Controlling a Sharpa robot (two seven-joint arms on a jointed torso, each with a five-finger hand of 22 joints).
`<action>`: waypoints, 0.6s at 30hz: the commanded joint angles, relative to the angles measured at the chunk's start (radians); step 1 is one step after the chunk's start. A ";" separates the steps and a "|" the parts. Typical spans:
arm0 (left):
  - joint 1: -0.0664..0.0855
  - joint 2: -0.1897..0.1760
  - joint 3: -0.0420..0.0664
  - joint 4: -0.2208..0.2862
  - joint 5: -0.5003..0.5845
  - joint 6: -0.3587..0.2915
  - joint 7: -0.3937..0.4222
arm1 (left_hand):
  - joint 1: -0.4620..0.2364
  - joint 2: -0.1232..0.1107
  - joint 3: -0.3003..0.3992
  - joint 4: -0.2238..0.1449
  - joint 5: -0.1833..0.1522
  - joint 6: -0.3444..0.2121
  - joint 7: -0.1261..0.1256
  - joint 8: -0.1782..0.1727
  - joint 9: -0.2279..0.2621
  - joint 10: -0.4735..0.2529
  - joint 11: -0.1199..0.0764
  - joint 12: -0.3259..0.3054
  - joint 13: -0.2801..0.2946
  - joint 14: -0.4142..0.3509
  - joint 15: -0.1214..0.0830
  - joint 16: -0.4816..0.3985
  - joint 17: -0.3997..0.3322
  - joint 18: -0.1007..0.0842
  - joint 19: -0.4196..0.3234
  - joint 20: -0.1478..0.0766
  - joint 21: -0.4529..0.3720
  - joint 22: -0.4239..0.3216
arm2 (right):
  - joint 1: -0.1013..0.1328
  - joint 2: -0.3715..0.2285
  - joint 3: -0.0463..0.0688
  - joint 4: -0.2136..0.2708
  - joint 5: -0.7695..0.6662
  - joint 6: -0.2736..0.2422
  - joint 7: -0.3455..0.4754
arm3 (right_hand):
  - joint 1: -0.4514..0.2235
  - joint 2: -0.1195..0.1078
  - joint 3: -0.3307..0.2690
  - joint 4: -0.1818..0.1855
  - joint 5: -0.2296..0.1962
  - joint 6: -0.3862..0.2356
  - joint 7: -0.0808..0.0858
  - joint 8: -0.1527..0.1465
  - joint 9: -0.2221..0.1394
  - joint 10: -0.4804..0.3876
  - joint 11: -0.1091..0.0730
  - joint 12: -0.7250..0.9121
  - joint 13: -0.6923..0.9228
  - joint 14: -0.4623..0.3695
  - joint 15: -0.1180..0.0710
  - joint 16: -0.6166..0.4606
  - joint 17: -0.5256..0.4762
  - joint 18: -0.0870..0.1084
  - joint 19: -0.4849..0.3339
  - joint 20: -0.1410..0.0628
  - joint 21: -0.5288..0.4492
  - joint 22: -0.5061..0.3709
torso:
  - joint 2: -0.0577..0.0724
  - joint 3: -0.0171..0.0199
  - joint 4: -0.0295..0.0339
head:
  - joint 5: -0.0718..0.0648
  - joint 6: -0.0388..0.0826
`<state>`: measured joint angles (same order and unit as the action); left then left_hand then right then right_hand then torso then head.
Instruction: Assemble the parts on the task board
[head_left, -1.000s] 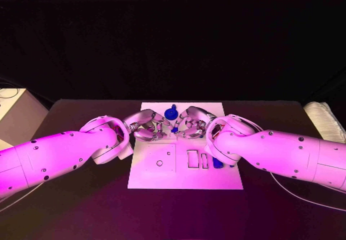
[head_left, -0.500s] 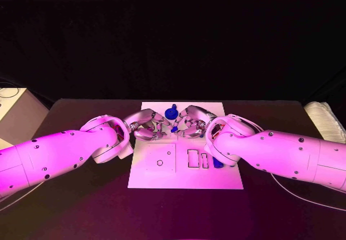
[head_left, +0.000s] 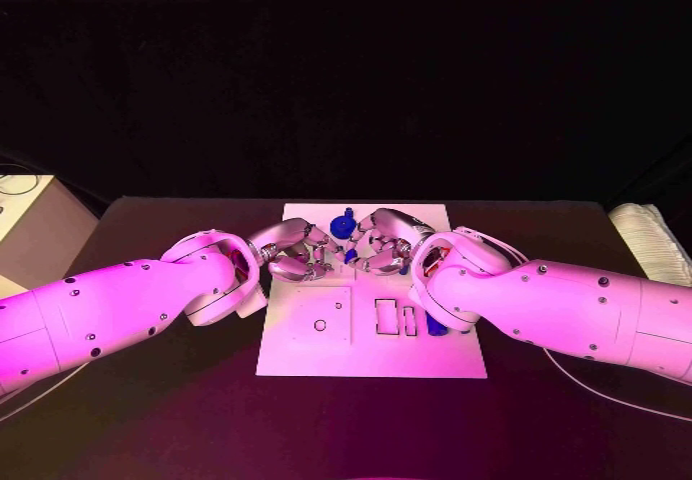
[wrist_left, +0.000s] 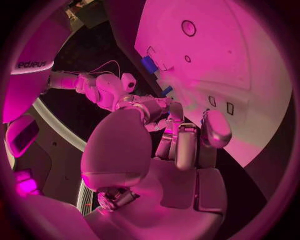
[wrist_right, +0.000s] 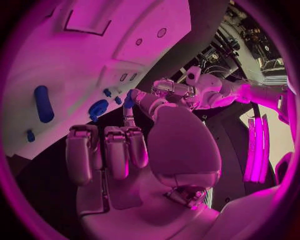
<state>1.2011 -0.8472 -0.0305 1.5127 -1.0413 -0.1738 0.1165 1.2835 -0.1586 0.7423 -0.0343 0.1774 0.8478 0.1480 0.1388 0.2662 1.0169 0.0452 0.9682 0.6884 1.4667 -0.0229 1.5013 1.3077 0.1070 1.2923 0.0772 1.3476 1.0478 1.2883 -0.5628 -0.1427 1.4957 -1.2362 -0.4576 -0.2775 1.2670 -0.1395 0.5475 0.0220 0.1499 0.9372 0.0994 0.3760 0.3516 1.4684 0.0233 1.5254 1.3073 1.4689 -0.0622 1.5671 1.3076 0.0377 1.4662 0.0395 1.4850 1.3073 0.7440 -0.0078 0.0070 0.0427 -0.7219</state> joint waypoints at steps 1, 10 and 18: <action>-0.001 0.004 -0.001 0.001 0.003 0.022 -0.001 | -0.009 0.001 0.003 0.000 0.002 0.008 0.001 0.002 -0.001 0.000 0.004 0.004 0.002 0.055 0.006 0.003 0.160 -0.006 0.004 0.001 0.003 0.000 | 0.001 0.002 0.002 0.006 -0.021 -0.016 0.024 | -0.002 0.009 0.005 0.001 0.004 0.008 -0.002 0.050 0.049 0.049 -0.003 -0.002 0.216 0.101 0.005 0.001 0.258 -0.015 0.073 0.004 -0.001 0.193 | 0.000 -0.0003 -0.0003 | 0.000 0.000; -0.002 0.006 -0.001 0.000 0.007 0.020 -0.001 | -0.009 0.000 0.003 -0.001 0.002 0.007 0.001 0.001 -0.002 -0.001 0.003 0.003 0.000 0.055 0.006 0.003 0.161 -0.006 0.005 0.002 0.004 0.002 | 0.001 0.003 0.002 0.014 -0.022 -0.021 0.028 | -0.001 0.010 0.006 0.001 0.006 0.008 -0.002 0.051 0.050 0.048 -0.003 -0.003 0.215 0.101 0.006 0.001 0.257 -0.015 0.073 0.005 -0.002 0.192 | 0.000 -0.0005 0.0005 | 0.000 -0.002; -0.002 0.007 -0.001 0.000 0.009 0.020 -0.001 | -0.009 0.000 0.003 -0.001 0.002 0.007 0.001 0.001 -0.002 -0.001 0.003 0.003 0.000 0.055 0.006 0.003 0.161 -0.006 0.005 0.002 0.004 0.002 | 0.001 0.004 0.002 0.017 -0.026 -0.024 0.028 | -0.001 0.010 0.007 0.001 0.006 0.008 -0.002 0.051 0.050 0.048 -0.003 -0.003 0.215 0.101 0.006 0.001 0.257 -0.015 0.073 0.005 -0.002 0.193 | 0.000 -0.0005 -0.0009 | 0.000 -0.004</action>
<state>1.1998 -0.8438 -0.0309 1.5107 -1.0391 -0.1728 0.1119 1.2835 -0.1586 0.7422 -0.0343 0.1775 0.8478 0.1479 0.1388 0.2660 1.0170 0.0452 0.9681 0.6882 1.4667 -0.0230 1.5013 1.3077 0.1072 1.2921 0.0770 1.3475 1.0489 1.2886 -0.5609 -0.1423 1.5088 -1.2486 -0.4688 -0.2680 1.2686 -0.1419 0.5493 0.0238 0.1492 0.9378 0.0988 0.3760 0.3516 1.4684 0.0233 1.5254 1.3073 1.4689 -0.0622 1.5671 1.3074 0.0376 1.4662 0.0395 1.4850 1.3080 0.7444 -0.0083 0.0069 0.0433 -0.7253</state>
